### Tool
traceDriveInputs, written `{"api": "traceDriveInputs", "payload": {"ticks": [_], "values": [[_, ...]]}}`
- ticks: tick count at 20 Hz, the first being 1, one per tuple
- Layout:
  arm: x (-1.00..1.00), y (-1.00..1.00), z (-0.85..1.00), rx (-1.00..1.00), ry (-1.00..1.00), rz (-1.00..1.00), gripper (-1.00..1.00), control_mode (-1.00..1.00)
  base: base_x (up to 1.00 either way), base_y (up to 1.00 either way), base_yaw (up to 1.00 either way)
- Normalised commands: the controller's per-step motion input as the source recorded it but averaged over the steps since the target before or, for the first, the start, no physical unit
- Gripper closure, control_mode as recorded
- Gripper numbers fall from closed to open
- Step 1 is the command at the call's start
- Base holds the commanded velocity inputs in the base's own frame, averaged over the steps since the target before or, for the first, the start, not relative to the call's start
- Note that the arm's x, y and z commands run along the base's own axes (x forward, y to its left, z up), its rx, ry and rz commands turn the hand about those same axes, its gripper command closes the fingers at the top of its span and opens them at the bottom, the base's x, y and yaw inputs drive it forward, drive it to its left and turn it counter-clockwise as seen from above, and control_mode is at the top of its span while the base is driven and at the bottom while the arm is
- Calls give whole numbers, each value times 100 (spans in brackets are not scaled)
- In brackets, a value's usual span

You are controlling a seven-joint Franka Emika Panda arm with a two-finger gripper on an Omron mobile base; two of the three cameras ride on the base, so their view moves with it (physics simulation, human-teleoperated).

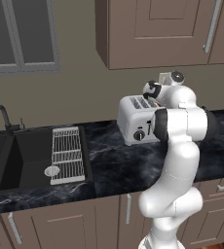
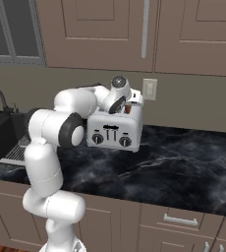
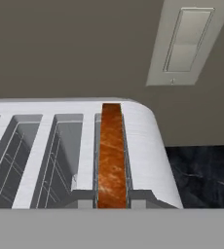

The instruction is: Start the toaster. Once the lever pops up, take the bread to the plate on the dining counter.

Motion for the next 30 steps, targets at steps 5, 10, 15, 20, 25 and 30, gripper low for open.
{"api": "traceDriveInputs", "payload": {"ticks": [5, 10, 15, 20, 25, 30], "values": [[-2, 0, 1, 0, -13, 0, 100, -100, 0, 0, 0], [-16, 0, 22, 0, -1, 0, 100, -100, 0, 0, 0], [-24, 0, 47, 0, 0, 0, 100, -100, 0, 0, 0], [-35, 0, 32, 0, 0, 0, 100, -100, 0, 0, 0], [-41, 1, 27, 0, -1, 0, 100, -100, 0, 0, 0], [-44, 4, 34, 0, -3, 0, 100, -100, 0, 0, 0]]}}
